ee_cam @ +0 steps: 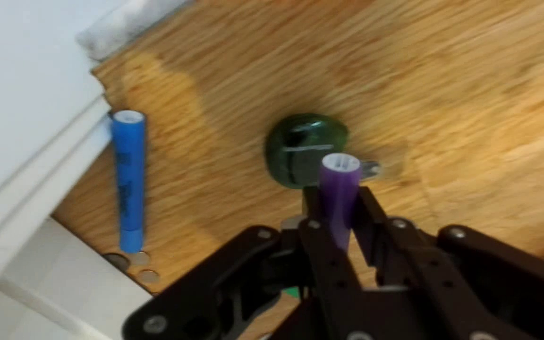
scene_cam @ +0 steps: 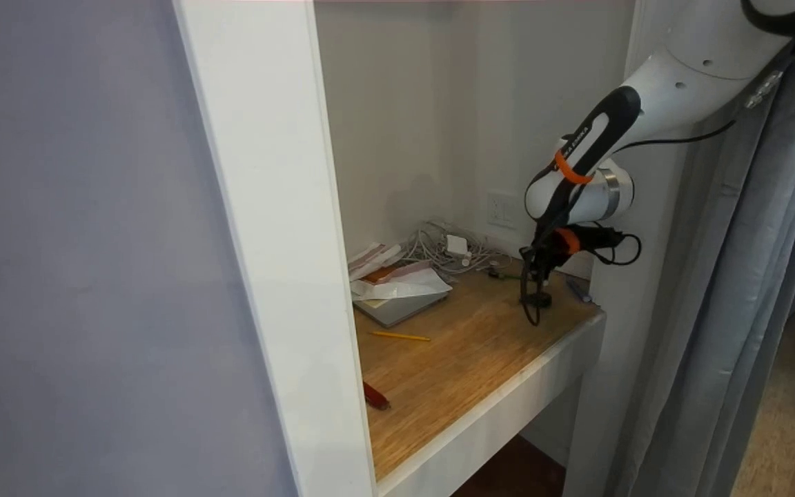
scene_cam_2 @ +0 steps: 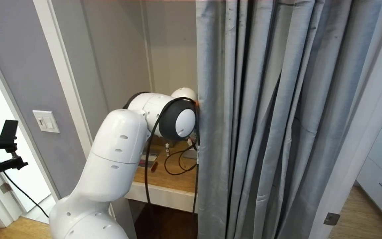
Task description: Pick up the purple marker and move it to the middle of the surface, pick up the blue marker and move it to the middle of the surface
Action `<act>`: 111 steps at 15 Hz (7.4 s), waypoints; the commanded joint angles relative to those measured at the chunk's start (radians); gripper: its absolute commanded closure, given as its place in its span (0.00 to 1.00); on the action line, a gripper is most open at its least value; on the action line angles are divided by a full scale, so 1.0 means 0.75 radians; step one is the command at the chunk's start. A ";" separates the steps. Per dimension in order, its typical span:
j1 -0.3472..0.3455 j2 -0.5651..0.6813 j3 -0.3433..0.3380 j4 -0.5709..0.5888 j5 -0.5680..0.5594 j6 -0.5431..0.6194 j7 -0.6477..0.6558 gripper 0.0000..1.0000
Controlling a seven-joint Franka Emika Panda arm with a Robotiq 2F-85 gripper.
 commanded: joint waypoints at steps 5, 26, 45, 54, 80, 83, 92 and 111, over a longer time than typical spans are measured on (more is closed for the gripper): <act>-0.282 -0.127 0.508 -0.149 0.422 -0.028 -0.517 0.90; 0.234 -0.081 0.244 0.010 0.019 -0.243 -0.155 0.94; 0.363 0.374 0.139 0.454 -0.152 -0.264 -0.029 0.90; 0.360 0.239 0.128 0.405 -0.155 -0.384 -0.024 0.06; 0.382 0.230 -0.265 0.410 -0.501 -0.834 0.917 0.00; 0.393 0.323 -0.307 0.532 -0.571 -0.908 1.059 0.00; 0.318 0.524 -0.312 0.819 -0.621 -0.964 1.083 0.00; 0.146 0.808 -0.325 1.126 -0.553 -0.790 0.860 0.39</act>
